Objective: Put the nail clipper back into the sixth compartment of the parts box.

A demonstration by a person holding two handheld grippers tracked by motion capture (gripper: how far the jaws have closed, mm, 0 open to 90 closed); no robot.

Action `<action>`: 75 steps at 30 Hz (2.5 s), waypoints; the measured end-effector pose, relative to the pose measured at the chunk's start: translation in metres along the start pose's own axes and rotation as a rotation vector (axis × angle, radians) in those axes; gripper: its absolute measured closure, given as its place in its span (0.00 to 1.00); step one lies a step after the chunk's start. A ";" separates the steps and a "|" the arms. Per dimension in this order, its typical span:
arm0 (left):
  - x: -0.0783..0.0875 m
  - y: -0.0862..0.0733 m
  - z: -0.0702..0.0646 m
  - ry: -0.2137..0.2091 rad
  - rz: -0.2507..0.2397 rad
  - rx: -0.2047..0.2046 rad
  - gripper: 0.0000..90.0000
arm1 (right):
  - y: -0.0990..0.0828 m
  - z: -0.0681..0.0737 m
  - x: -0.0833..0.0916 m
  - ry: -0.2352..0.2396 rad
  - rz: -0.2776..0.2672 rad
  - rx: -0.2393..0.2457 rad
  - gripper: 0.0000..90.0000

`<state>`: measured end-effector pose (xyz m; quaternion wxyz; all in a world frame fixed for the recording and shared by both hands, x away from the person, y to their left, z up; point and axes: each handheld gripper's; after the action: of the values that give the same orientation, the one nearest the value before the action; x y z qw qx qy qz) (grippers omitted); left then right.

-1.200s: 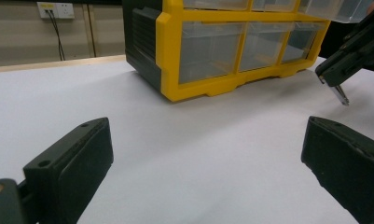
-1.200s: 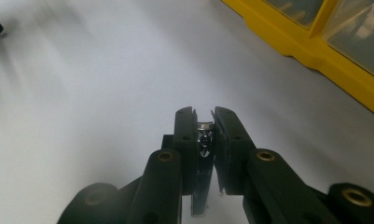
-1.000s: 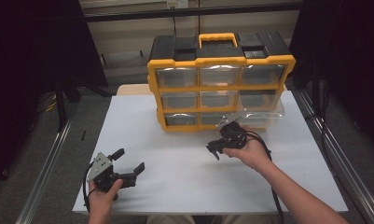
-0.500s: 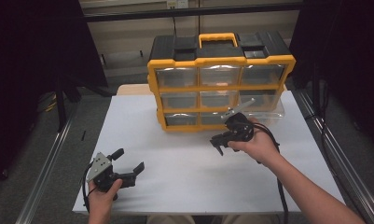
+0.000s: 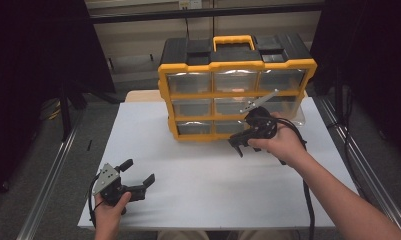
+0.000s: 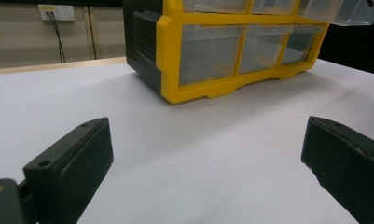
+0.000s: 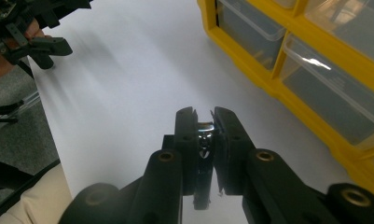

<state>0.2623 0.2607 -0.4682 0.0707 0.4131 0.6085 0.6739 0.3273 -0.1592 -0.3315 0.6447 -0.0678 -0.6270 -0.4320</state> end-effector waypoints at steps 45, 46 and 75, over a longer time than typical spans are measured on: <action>0.000 0.000 0.000 -0.007 -0.003 0.006 0.02 | 0.030 -0.019 0.078 -0.084 -0.039 -0.051 0.90; 0.000 0.000 0.000 -0.007 -0.004 0.006 0.02 | 0.031 -0.020 0.079 -0.083 -0.043 -0.050 0.90; 0.000 0.000 0.000 -0.018 -0.012 0.008 0.02 | 0.031 -0.040 0.112 -0.154 -0.061 -0.095 0.90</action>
<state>0.2624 0.2609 -0.4680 0.0783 0.4157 0.6130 0.6673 0.3592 -0.2184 -0.2282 0.5771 -0.1122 -0.6555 -0.4739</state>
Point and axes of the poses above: each handheld gripper's, and its own axes: x roughly backward along the jaws, y roughly out of its top, z roughly to its left, and after that the axes turned 14 degrees about z, right-handed
